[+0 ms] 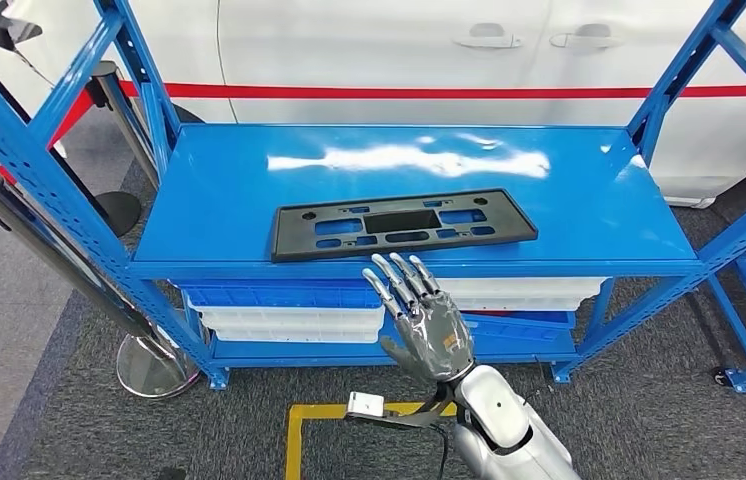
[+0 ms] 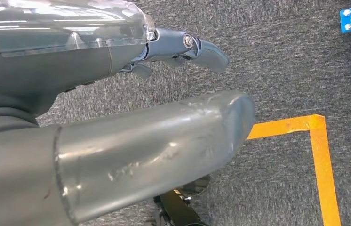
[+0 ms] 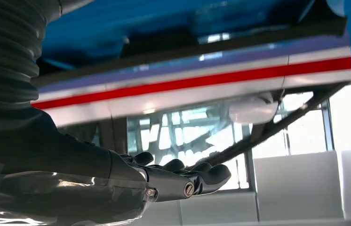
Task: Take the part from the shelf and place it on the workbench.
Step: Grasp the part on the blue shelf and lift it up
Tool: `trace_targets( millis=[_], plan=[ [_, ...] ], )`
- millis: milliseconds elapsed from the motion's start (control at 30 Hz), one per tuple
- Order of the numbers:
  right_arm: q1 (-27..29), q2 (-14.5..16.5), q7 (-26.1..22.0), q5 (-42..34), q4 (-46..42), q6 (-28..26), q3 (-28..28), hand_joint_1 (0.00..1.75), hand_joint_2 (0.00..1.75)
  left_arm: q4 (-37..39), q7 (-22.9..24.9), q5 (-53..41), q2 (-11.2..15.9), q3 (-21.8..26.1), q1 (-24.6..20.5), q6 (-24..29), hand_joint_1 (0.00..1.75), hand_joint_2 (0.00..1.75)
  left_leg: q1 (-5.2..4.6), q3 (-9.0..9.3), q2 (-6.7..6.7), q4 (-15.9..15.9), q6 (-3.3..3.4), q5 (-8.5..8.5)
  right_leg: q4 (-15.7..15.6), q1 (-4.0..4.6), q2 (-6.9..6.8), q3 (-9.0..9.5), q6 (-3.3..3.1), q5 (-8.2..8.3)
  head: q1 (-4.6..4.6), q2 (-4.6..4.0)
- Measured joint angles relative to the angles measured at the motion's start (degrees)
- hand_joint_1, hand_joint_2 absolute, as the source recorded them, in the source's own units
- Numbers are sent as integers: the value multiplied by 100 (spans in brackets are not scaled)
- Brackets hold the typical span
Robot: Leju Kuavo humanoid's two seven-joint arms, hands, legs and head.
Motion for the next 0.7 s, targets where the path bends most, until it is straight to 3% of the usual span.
trace_targets(
  millis=[33,67,133,167,233,267,367,433,500,533,567,600,667,700],
  plan=[
    [-24,24,-36,-120,127,19,14,0,175,2,-13,17,10,0,2,-44,0,0,-17,22,-4,1,10,-21,134,6,2,-119,-18,12,2,0],
    [-38,43,-68,-216,224,33,25,0,175,3,-24,33,18,0,3,-82,0,0,-35,56,-13,2,15,-47,47,17,5,-126,-49,141,5,0],
    [-75,70,-107,-327,317,43,32,0,175,4,-36,46,21,0,6,-127,0,0,-64,140,-31,-3,11,-116,-655,67,9,129,-167,620,13,-1],
    [-122,90,-125,-374,387,50,39,0,175,7,-42,51,19,0,4,-147,0,0,-73,176,-36,-9,-2,-148,-995,107,10,263,-239,761,-5,-1],
    [-235,153,-169,-521,597,86,70,0,175,12,-58,63,29,0,-6,-203,0,0,-55,200,-32,-48,-60,-192,-1425,179,12,422,-362,829,-15,-1],
    [-271,177,-196,-620,693,113,85,0,175,15,-69,70,36,0,-10,-237,0,0,-53,226,-27,-50,-101,-181,-1491,196,16,455,-390,787,-20,0],
    [-326,237,-274,-885,838,194,109,0,175,18,-99,75,77,-1,-4,-317,0,0,-61,285,-6,125,-192,-187,-1675,135,17,691,-410,813,-2,0],
    [-374,274,-301,-989,899,255,125,0,175,21,-110,75,114,-2,-17,-343,0,0,-43,22,9,645,-235,-383,-1720,102,11,841,-416,753,-19,-1],
    [-378,289,-315,-1058,949,307,133,0,175,26,-111,72,158,-2,-25,-353,0,0,-23,-429,14,1298,-295,-640,-1717,97,13,942,-416,655,-29,-1],
    [-364,292,-319,-1087,970,321,133,0,175,31,-106,67,177,-3,-21,-355,0,0,-12,-596,16,1456,-321,-679,-1711,92,20,1000,-407,600,-30,0],
    [-349,292,-323,-1113,989,328,134,0,175,38,-100,61,191,-3,-9,-356,0,0,-3,-676,19,1426,-344,-605,-1703,84,31,1067,-393,541,-31,0],
    [-335,292,-327,-1137,1003,332,134,0,175,44,-93,54,204,-5,5,-356,0,0,8,-662,22,1195,-357,-410,-1687,73,45,1145,-373,477,-32,0],
    [-313,291,-333,-1172,1023,335,134,0,175,56,-80,45,225,-15,30,-355,0,0,19,-513,33,498,-367,118,-1647,57,57,1295,-311,334,-32,-1],
    [-305,291,-334,-1179,1033,338,134,0,175,66,-75,43,233,-25,28,-355,0,0,8,-453,39,248,-341,268,-1622,56,57,1333,-276,276,-35,-1]
  ],
)
